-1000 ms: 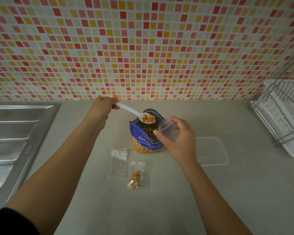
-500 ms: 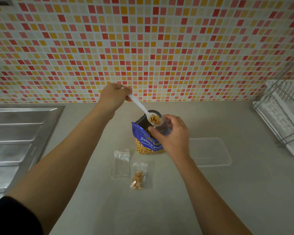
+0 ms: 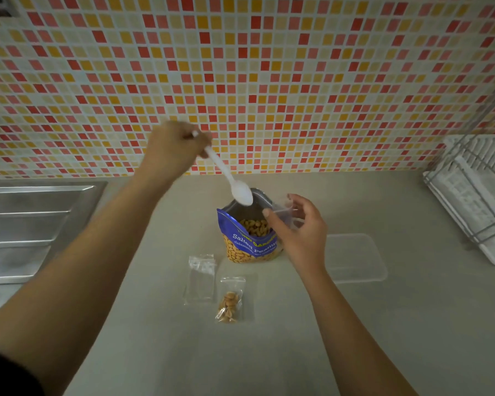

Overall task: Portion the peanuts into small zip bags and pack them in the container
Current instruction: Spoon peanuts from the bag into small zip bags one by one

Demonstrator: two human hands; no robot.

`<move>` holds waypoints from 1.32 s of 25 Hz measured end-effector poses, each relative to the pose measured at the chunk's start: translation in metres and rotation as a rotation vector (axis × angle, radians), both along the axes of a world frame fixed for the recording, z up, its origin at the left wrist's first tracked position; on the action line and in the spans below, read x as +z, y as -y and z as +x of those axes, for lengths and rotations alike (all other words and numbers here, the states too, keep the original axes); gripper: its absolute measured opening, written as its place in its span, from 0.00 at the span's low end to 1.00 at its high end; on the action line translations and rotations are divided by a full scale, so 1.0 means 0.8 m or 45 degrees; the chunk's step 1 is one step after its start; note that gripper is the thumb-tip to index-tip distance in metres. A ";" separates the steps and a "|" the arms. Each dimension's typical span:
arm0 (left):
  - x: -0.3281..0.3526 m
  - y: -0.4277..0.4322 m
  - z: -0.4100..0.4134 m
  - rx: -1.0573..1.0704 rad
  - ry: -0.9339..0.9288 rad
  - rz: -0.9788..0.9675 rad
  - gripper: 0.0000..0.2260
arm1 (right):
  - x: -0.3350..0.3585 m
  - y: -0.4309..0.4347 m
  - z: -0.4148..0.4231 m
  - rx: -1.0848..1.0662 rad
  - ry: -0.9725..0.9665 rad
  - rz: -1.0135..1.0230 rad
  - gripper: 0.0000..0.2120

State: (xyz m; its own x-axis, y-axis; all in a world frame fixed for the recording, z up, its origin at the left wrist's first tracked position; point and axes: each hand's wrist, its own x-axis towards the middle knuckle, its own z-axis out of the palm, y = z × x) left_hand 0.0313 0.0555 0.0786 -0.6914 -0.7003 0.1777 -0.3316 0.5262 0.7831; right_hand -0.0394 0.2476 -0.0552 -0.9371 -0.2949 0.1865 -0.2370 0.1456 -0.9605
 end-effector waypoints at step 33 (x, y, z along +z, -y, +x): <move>-0.118 -0.015 0.001 0.248 0.031 0.910 0.10 | -0.001 -0.034 0.000 0.062 0.131 -0.082 0.25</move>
State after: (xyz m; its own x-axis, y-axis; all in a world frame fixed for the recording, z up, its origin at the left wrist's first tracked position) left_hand 0.0323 0.0679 -0.0156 -0.5406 -0.7498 -0.3814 -0.3885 -0.1797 0.9038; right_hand -0.0396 0.2751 -0.0563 -0.9373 -0.3308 0.1100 -0.1418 0.0738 -0.9871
